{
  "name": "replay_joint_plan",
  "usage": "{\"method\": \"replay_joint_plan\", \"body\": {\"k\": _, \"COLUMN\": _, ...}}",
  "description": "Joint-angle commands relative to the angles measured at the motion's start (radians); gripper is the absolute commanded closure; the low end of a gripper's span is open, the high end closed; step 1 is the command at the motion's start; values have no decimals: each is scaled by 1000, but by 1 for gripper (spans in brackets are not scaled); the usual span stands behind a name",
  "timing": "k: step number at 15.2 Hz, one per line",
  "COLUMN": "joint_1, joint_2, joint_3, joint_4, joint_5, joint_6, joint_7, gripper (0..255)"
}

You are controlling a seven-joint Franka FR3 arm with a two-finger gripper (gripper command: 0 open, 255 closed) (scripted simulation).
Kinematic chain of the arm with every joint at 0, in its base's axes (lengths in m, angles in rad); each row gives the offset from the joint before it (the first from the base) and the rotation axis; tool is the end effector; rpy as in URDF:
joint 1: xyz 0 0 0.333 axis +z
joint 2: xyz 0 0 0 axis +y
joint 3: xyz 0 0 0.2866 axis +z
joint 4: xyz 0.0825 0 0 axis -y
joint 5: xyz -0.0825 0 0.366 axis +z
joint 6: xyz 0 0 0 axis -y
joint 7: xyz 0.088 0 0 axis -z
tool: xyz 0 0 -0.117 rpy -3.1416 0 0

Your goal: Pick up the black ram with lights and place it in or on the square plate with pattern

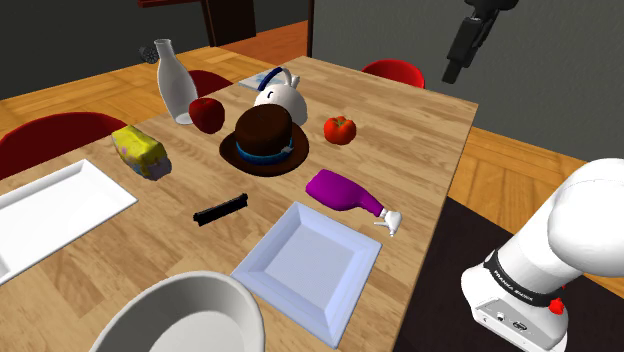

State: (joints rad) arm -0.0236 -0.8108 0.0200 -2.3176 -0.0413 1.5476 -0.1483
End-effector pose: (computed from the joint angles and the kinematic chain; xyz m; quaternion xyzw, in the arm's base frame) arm 0.3018 -0.0043 0.5828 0.9971 0.0684 0.0181 0.0294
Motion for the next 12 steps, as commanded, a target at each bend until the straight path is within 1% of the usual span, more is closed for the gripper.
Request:
{"method": "replay_joint_plan", "body": {"k": 1, "joint_1": 0, "joint_2": 0, "joint_3": 0, "joint_4": 0, "joint_5": 0, "joint_6": 0, "joint_7": 0, "gripper": 0}}
{"method": "replay_joint_plan", "body": {"k": 6, "joint_1": 58, "joint_2": 141, "joint_3": -2, "joint_4": 1, "joint_5": 13, "joint_6": 141, "joint_7": -97, "gripper": 0}}
{"method": "replay_joint_plan", "body": {"k": 12, "joint_1": 126, "joint_2": 322, "joint_3": 7, "joint_4": 35, "joint_5": 34, "joint_6": 287, "joint_7": -214, "gripper": 0}}
